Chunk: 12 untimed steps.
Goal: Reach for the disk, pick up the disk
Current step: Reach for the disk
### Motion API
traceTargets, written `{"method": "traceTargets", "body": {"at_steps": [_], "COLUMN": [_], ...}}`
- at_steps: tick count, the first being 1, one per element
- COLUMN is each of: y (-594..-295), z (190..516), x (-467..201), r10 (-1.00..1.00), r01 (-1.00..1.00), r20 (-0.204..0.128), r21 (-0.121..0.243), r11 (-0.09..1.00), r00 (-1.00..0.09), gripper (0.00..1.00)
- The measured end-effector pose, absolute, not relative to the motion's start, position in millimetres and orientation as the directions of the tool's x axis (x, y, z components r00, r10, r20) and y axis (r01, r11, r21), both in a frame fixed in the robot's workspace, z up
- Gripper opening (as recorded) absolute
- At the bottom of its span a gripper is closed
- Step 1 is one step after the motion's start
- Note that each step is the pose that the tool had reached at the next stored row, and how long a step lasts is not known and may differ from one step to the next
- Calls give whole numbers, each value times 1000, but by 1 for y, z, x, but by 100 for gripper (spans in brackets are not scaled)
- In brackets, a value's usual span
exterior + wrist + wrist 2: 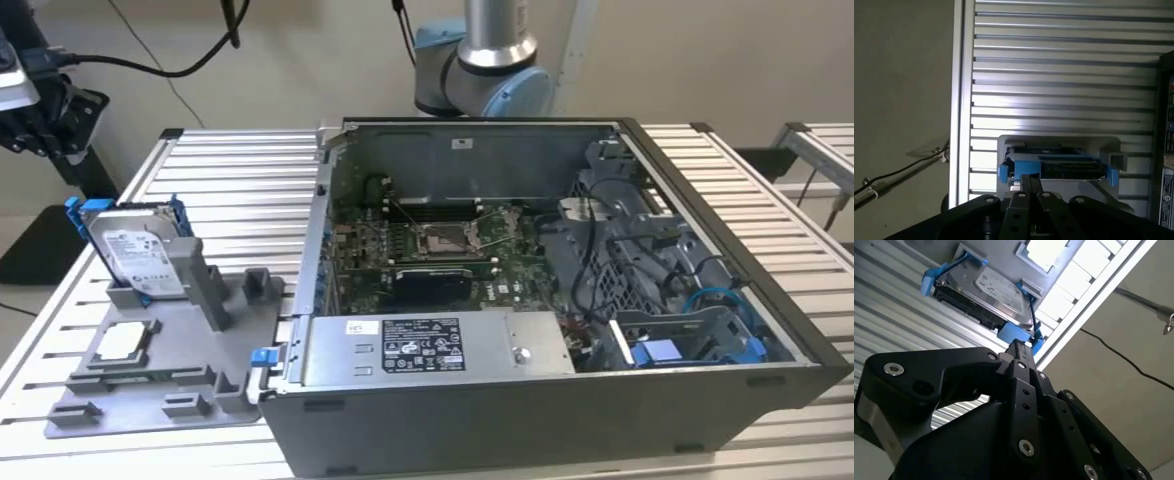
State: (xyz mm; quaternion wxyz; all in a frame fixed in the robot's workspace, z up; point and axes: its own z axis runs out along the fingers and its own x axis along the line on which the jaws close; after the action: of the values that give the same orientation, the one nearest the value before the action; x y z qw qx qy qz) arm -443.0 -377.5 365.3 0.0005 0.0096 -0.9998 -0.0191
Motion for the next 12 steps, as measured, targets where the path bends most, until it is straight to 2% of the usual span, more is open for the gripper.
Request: {"method": "traceTargets", "body": {"at_steps": [12], "y": [-378], "z": [365], "x": [-443], "r10": [-50], "r01": [-50], "r20": [1], "r21": [38], "r11": [998], "r00": [-999], "gripper": [0]}}
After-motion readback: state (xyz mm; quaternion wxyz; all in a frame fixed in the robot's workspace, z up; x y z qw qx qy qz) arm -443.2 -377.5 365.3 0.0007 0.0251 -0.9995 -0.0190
